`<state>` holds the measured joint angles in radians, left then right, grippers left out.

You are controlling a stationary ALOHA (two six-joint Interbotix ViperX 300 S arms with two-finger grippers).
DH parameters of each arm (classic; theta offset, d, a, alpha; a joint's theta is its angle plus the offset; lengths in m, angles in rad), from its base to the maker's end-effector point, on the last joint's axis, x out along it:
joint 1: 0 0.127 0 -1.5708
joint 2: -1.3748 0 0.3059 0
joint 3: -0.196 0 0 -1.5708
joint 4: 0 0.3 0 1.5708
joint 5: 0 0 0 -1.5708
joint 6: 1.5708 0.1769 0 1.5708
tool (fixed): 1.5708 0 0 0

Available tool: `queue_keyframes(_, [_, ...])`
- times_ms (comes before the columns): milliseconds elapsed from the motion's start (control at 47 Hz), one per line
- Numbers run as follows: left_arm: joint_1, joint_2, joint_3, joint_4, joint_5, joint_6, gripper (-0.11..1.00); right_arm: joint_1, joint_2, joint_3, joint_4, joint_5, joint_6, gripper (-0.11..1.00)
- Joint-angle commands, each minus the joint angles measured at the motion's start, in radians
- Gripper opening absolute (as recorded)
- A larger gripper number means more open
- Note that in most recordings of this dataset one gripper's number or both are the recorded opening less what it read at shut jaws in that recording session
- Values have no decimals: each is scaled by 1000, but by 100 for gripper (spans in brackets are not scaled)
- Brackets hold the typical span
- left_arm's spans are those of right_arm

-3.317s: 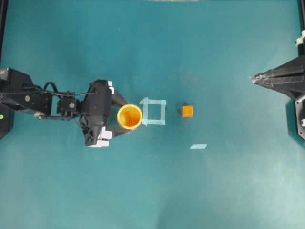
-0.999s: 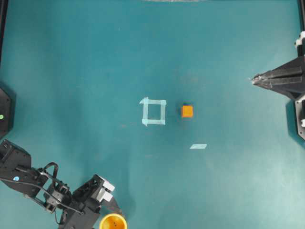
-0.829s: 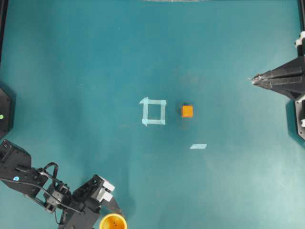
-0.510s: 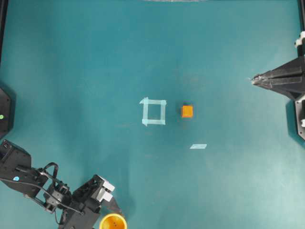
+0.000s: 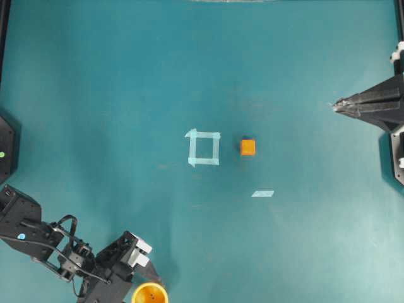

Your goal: Move the cup forward with left arm.

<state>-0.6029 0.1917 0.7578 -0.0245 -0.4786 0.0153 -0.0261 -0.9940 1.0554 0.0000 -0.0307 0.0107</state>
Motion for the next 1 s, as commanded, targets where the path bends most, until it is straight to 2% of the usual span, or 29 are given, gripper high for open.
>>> queue_keyframes(0, [-3, -12, -17, 2, -2, 2, 65, -2, 5, -31, 2, -5, 0, 0])
queue_keyframes(978, [-3, -12, -17, 2, -2, 2, 65, -2, 3, -32, 2, -5, 2, 0])
